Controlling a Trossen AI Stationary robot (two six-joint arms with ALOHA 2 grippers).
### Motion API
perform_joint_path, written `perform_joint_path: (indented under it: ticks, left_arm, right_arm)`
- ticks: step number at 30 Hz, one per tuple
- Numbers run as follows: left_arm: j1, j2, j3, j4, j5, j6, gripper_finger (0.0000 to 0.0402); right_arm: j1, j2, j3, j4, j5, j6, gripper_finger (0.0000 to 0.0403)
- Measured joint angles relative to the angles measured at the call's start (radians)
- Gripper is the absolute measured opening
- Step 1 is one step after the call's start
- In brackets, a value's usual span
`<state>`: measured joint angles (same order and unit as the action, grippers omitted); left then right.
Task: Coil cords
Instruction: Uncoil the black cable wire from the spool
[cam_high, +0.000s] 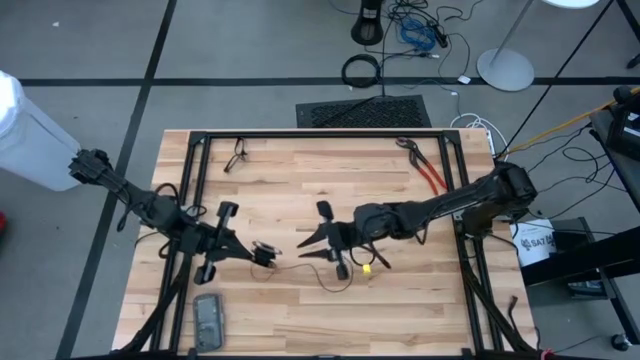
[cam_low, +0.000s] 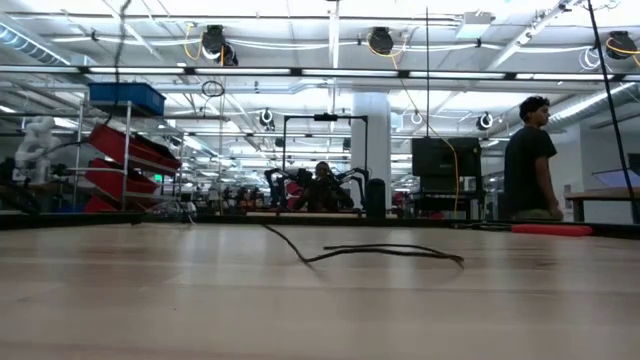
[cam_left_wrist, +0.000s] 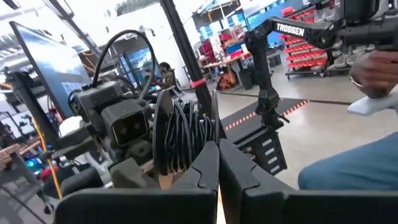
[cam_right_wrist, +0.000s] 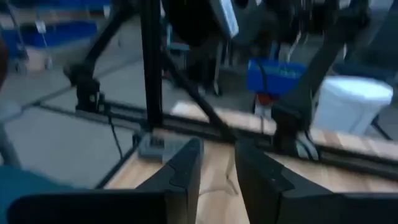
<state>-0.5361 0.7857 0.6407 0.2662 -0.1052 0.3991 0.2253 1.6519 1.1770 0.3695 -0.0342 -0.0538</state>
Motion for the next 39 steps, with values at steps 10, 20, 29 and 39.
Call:
perform_joint_path:
  ticks: [10, 20, 29, 39]
  left_arm:
    - [0.001, 0.048, 0.0, 0.029, 0.026, 0.0, 0.0]
    - [0.0, 0.085, 0.0, 0.073, 0.056, -0.001, 0.0]
    - [0.001, 0.126, 0.0, 0.113, 0.076, -0.02, 0.0]
    - [0.0, 0.179, 0.0, 0.178, 0.095, -0.028, 0.0]
  right_arm:
    - [-0.023, 0.161, -0.001, 0.253, 0.001, -0.018, 0.0118]
    - [-0.049, 0.302, 0.0, 0.539, 0.008, -0.019, 0.0146]
    - [-0.049, 0.338, 0.041, 0.614, 0.007, -0.044, 0.0153]
    - [-0.042, 0.338, 0.068, 0.612, -0.051, -0.038, 0.0153]
